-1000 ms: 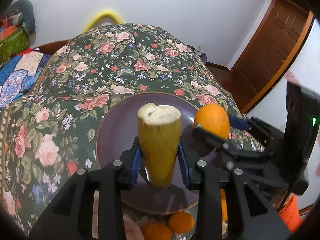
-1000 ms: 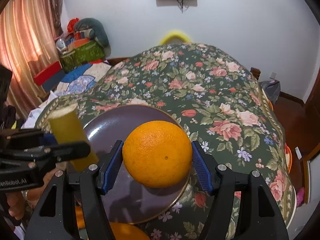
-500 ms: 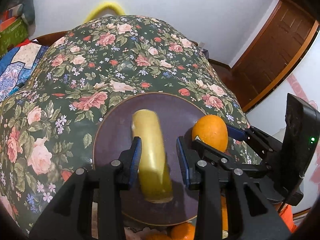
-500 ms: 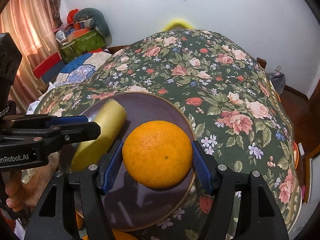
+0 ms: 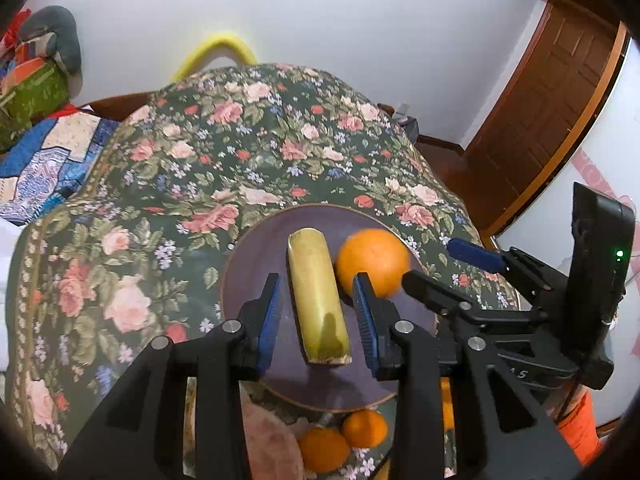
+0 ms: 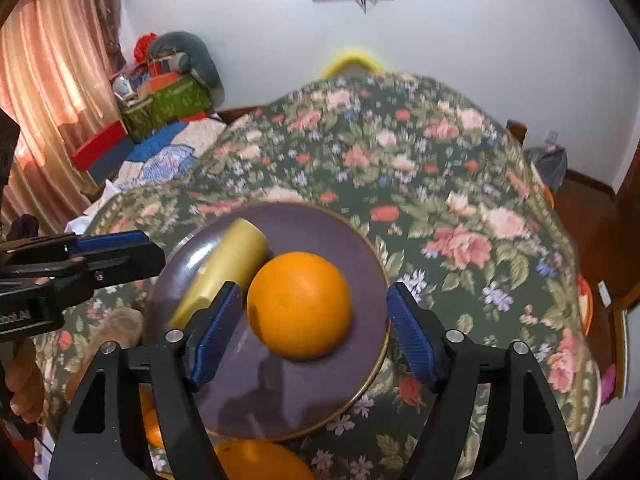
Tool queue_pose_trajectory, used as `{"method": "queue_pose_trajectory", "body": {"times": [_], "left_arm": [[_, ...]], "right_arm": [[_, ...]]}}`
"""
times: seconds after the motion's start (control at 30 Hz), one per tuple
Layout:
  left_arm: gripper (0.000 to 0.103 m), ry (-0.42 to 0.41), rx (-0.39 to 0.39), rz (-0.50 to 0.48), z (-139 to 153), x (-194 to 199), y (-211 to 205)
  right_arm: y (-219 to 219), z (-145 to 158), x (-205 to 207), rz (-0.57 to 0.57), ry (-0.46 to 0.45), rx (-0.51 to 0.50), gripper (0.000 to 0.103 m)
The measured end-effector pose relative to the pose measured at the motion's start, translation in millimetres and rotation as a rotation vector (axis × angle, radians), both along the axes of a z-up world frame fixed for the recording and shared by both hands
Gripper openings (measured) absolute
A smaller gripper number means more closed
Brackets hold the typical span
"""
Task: Organize fruits
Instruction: 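Lower the cylinder onto the purple plate with the left gripper while the right places the orange, then grasp a pink pomelo segment with the left gripper while the right grasps the second large orange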
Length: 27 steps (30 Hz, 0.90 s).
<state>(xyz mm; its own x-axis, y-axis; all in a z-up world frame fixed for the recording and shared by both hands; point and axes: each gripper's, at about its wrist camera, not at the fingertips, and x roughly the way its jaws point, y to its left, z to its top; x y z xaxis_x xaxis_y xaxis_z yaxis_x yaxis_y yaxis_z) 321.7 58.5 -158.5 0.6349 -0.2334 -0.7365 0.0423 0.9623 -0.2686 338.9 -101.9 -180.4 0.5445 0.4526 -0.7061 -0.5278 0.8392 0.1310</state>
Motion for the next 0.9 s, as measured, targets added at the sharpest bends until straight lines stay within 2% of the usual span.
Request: {"method": "queue_pose_trajectory", "body": {"times": [0.2,0.47,0.7,0.9], "left_arm": [[0.035,-0.044,0.017,0.012,24,-25,4],[0.035,-0.083,0.046,0.014,44,-62,6],[0.035,-0.072,0.066,0.024,41,-91,10],[0.036,-0.021,0.083,0.021,23,-108,14]], "right_arm": [[-3,25,-22,-0.006,-0.065,0.006,0.073],[-8,44,-55,-0.007,-0.117,0.023,0.073],[-12,46,-80,-0.014,-0.132,0.023,0.073],[-19,39,-95,-0.018,-0.106,0.035,0.073]]}}
